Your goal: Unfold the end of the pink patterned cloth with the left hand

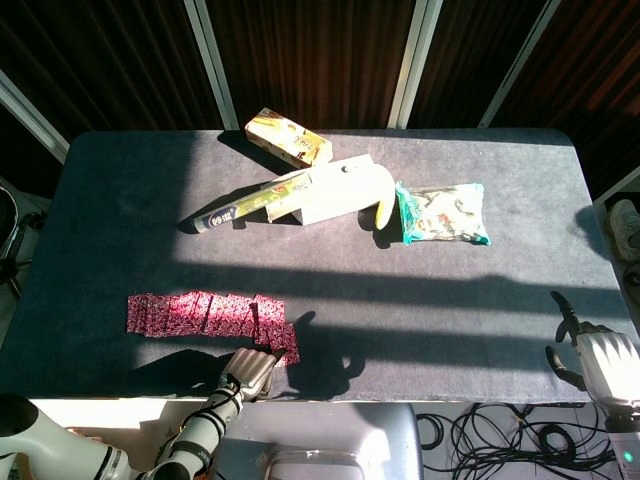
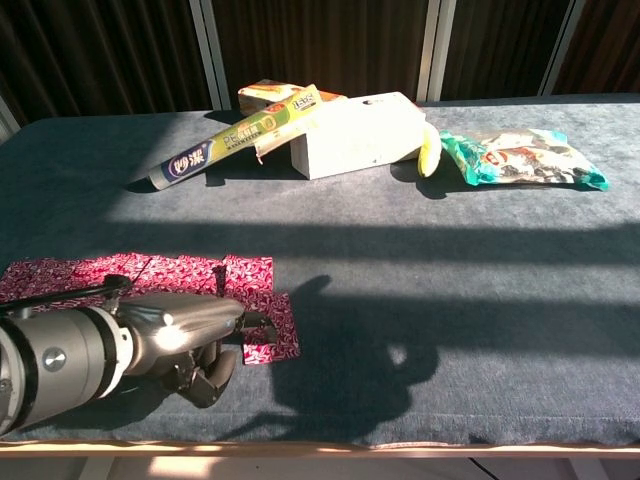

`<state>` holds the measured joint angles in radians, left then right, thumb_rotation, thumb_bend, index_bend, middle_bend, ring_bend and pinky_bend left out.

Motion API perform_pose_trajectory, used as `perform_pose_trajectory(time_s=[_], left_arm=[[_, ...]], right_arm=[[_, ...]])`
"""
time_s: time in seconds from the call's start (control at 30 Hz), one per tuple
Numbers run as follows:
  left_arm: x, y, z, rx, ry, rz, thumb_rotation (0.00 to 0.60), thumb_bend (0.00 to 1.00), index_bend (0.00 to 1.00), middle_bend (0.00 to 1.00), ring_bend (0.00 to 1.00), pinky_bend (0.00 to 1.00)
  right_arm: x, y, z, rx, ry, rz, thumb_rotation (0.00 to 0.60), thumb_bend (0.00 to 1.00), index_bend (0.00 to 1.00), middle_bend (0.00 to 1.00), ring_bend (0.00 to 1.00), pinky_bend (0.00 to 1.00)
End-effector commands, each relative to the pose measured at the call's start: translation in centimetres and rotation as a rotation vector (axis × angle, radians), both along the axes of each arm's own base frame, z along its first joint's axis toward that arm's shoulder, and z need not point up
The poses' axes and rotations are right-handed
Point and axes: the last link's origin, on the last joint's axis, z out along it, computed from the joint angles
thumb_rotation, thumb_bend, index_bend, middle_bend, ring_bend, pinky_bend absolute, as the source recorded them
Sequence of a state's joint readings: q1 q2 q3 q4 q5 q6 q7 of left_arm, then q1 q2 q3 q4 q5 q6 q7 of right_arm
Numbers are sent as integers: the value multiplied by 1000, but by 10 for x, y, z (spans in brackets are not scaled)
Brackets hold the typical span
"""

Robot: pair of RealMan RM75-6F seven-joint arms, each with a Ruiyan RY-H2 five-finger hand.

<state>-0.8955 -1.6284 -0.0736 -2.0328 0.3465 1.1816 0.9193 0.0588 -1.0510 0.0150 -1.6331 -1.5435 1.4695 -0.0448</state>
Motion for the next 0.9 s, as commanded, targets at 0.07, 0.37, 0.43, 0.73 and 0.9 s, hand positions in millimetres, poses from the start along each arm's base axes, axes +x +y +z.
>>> perform_pose_trajectory(time_s=[0.07,0.37,0.43,0.73,0.9], left_arm=[[-3,-11,11,-46,6,-3,600,950,215,1000,1000,1000],[-1,-12,34,-59,-47,16,600,940,228,1000,1000,1000],[1,-7,39,-31,-78,21,600,935,195,1000,1000,1000],[-5,17,36,69,-102,44,600,936,54,1000,1000,1000],[-6,29,18,61,-67,74,600,936,22,1000,1000,1000]], right_arm=[[0,0,0,-2,0,0,600,349,0,535,530,605],[1,-1,-2,1,4,1,600,349,0,535,529,605],[1,-1,-3,2,7,1,600,349,0,535,529,605],[2,-2,-5,4,10,0,600,349,0,535,529,605],[2,-1,-4,7,8,1,600,349,0,535,529,605]])
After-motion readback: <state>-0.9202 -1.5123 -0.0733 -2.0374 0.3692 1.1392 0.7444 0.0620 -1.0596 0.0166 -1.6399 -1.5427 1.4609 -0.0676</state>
